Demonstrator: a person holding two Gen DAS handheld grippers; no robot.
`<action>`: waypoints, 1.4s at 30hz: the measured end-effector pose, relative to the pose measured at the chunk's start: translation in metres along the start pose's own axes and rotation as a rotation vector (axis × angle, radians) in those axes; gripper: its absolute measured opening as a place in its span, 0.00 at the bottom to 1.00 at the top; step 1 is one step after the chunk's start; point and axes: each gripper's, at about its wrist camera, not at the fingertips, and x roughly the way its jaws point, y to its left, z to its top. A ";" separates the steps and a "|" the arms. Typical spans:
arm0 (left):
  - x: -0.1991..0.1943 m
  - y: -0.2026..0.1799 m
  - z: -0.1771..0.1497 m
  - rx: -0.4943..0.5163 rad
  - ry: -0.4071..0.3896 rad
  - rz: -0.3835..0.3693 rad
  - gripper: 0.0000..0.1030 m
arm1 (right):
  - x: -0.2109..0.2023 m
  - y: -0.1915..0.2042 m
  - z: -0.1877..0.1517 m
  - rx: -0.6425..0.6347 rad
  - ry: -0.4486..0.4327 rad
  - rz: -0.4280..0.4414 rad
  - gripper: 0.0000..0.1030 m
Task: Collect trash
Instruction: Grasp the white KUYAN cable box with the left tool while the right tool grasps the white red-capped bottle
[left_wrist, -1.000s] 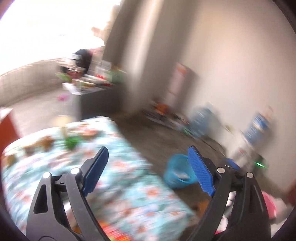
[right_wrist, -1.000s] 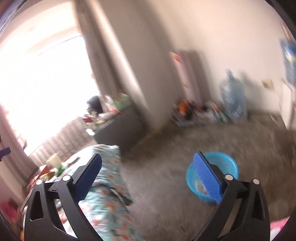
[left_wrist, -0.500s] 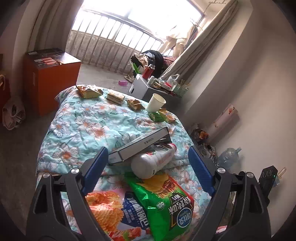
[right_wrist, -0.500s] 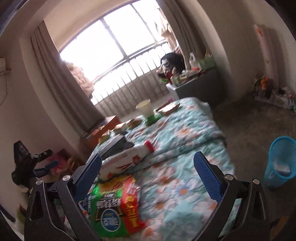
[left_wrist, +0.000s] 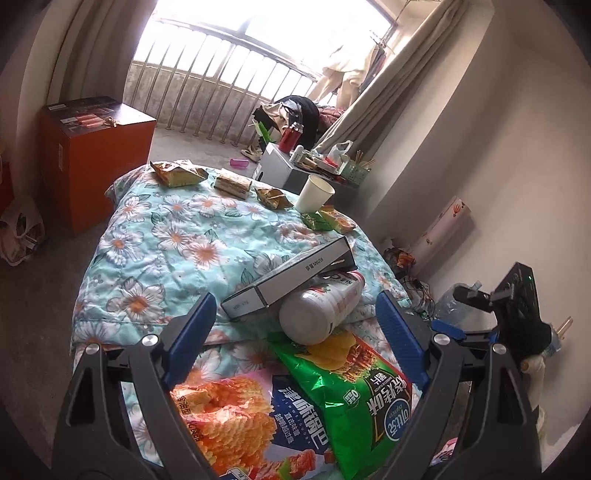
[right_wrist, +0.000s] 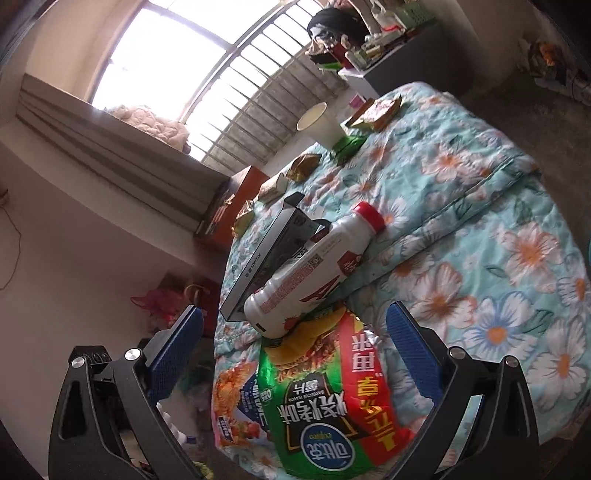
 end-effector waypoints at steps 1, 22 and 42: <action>0.000 0.000 -0.001 0.004 0.004 -0.002 0.81 | 0.010 -0.001 0.005 0.016 0.021 0.000 0.92; 0.134 -0.053 0.052 0.387 0.309 0.013 0.73 | 0.128 -0.028 0.041 0.292 0.180 -0.162 0.82; 0.201 -0.054 0.053 0.399 0.428 0.087 0.37 | 0.137 -0.059 0.052 0.461 0.185 -0.128 0.79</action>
